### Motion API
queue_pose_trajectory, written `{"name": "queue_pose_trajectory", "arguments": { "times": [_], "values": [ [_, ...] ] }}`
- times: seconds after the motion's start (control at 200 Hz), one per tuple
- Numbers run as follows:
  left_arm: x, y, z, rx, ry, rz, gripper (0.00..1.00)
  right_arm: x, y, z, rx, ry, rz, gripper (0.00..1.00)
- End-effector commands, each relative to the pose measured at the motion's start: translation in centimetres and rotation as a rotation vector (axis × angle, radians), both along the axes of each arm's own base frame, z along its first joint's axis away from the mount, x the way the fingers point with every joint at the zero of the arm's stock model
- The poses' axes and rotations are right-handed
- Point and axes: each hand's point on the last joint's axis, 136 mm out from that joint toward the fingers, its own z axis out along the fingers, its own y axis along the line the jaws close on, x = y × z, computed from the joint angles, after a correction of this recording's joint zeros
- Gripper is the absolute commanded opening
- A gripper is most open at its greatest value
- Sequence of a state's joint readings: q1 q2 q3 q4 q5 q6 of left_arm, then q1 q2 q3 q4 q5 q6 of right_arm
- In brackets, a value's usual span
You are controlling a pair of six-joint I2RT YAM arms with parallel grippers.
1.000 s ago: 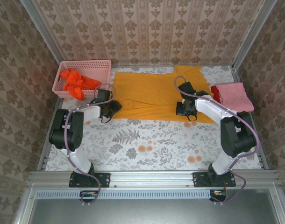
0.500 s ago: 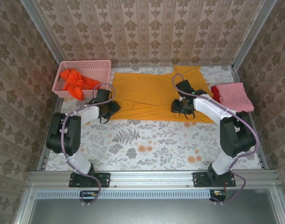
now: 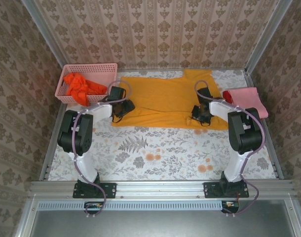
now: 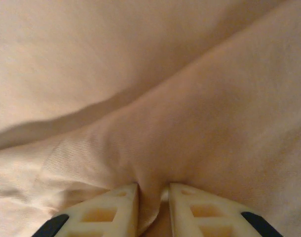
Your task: Fold and stack the t-shirts
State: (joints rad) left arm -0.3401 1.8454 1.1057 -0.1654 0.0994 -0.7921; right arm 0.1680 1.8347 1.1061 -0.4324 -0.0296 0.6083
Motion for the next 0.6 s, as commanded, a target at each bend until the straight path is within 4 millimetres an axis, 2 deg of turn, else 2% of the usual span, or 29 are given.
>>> {"name": "queue_pose_trajectory", "arguments": {
  "times": [0.0,0.085,0.21,0.405,0.485,0.505,0.595],
  "values": [
    [-2.8,1.4,-2.1,0.045,0.06,0.017,0.56,-3.8,0.0,-0.6,-0.026,0.05,-0.029,0.23],
    [-5.9,2.6,-4.2,0.065,0.122,0.037,0.56,-6.2,-0.2,-0.6,-0.05,0.066,-0.04,0.23],
    [-9.9,3.7,-5.4,0.076,0.179,0.058,0.56,-9.9,-0.7,-0.5,-0.06,0.101,-0.059,0.23],
    [-16.0,4.9,-5.3,0.123,0.244,0.073,0.56,-15.0,-1.1,-0.6,-0.072,0.165,-0.079,0.23],
    [-18.1,5.3,-5.1,0.135,0.263,0.081,0.56,-17.0,-1.3,-1.0,-0.081,0.201,-0.081,0.23],
    [-18.5,5.5,-5.1,0.139,0.268,0.087,0.56,-17.1,-1.2,-0.5,-0.073,0.182,-0.083,0.24],
    [-20.4,6.0,-4.2,0.203,0.263,0.069,0.57,-18.8,-1.3,-0.5,-0.067,0.211,-0.074,0.26]
  ]
}}
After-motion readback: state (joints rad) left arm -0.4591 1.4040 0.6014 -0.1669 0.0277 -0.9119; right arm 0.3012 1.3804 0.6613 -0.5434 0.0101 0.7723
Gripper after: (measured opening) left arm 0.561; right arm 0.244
